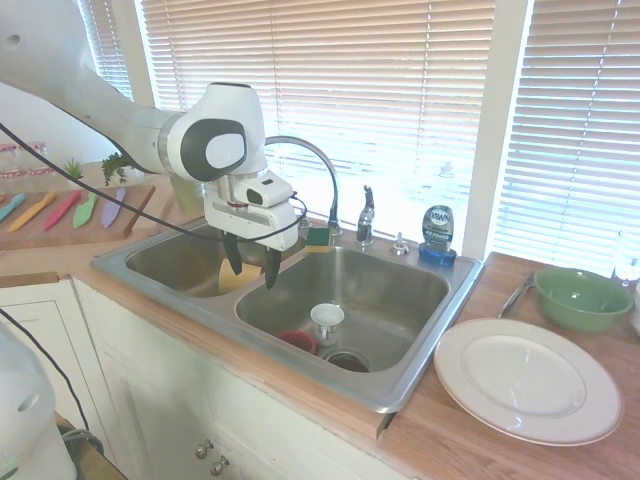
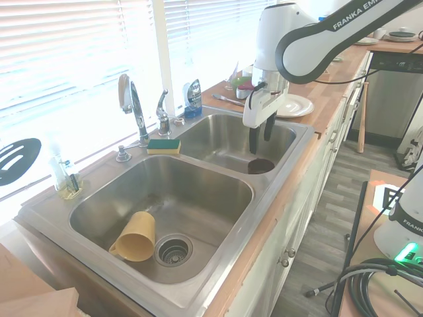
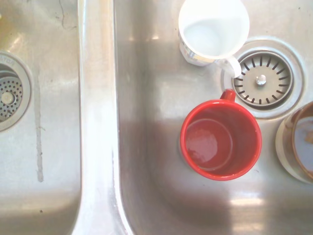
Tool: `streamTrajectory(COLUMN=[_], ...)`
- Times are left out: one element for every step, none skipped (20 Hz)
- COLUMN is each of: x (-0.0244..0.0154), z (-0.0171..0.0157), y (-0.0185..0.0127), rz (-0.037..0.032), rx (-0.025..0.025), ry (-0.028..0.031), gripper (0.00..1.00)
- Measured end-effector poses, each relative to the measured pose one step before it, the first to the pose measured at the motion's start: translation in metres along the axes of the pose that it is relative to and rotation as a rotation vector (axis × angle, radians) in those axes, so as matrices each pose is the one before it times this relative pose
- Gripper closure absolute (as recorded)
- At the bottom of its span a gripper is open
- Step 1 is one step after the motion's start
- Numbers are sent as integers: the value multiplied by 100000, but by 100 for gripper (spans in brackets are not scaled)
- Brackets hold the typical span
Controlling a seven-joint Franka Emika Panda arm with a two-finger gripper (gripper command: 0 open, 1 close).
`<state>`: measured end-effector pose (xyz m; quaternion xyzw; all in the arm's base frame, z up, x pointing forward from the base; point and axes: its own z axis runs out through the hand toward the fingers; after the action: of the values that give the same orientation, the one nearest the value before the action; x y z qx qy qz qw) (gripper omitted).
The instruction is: Turn off the faucet
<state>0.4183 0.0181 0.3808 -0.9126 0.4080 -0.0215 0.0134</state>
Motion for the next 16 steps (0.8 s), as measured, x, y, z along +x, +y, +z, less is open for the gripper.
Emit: streamTrajectory(x=[2,9,15,18,7,3,1,1,1,8,20,39,61,47,22,11], z=[29,117,80,100,83,48,21,5,0,-1,-5,0,3,4,11,14], y=[0,6,5,-5,-7,-4,-1,0,0,5,10,30,48,37,15,2], rz=[-59,-256,-3,147,163,193,152,188,181,204,238,241,205,143,63,23], rx=[-102,-439,-422,-338,-127,-75,-34,-8,1,0,8,-3,-9,-9,-19,-24], ry=[-4,20,202,134,-111,-74,-33,-8,1,1,9,3,2,-2,-15,-23], gripper=[0,0,100,100,100,100,100,100,100,100,100,100,100,100,100,100])
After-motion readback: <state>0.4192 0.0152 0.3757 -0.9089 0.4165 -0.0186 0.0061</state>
